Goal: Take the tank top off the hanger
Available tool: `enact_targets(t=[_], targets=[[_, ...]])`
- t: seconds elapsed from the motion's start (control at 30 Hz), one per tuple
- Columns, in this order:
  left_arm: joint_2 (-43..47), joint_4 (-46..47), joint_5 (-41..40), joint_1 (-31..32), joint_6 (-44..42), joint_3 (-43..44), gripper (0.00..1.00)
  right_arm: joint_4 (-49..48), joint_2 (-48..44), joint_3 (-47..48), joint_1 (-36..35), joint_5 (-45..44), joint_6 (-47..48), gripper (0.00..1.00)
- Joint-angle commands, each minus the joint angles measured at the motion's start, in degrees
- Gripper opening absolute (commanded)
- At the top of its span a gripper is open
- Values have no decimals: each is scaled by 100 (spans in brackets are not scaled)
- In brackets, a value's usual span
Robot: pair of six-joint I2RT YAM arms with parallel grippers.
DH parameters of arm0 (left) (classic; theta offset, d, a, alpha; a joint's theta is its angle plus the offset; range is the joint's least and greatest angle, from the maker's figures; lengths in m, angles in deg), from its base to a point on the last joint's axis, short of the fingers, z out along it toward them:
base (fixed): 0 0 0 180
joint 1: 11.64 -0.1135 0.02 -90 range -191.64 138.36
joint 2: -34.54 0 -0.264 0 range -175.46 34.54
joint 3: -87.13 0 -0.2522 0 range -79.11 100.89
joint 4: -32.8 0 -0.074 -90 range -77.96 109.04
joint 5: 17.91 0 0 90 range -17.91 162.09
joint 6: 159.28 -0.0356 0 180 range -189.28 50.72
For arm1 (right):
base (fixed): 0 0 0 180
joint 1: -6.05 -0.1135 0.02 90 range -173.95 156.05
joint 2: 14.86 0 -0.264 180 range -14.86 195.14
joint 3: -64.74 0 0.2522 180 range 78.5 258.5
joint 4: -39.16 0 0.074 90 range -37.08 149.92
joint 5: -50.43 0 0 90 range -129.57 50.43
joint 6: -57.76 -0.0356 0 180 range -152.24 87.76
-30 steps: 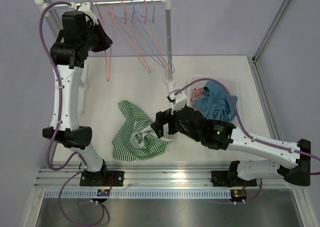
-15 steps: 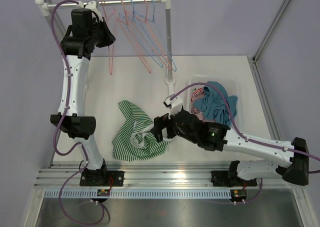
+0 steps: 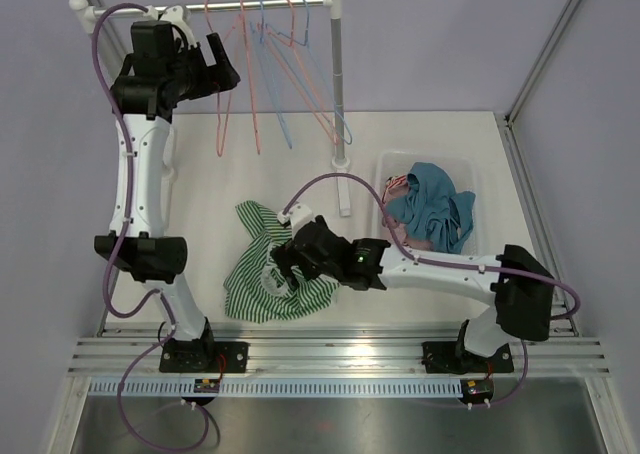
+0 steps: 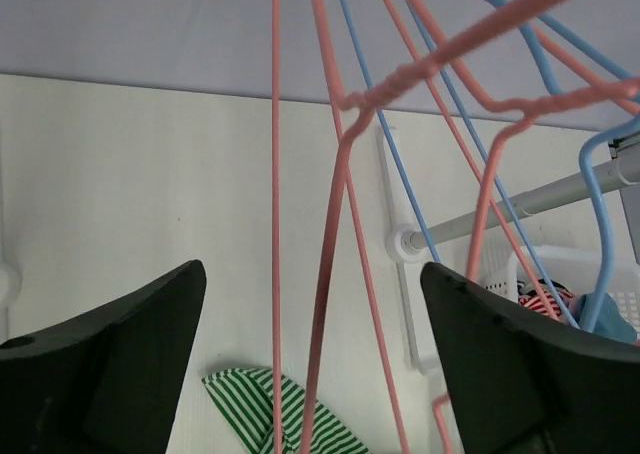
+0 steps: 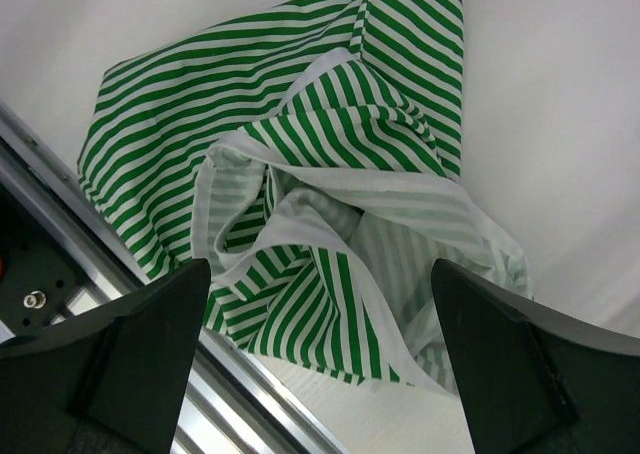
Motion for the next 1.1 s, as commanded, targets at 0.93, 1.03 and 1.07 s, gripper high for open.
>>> enact_targets(t=[0.93, 1.03, 1.07], targets=[[7717, 1887, -1419, -6, -56, -8712, 99, 249, 2624, 1134, -24, -530, 568, 0], [7832, 1958, -1420, 29, -56, -9073, 99, 327, 1817, 1010, 11, -821, 559, 0], [7824, 1967, -1376, 29, -56, -9099, 99, 389, 1640, 1010, 37, -840, 533, 0]])
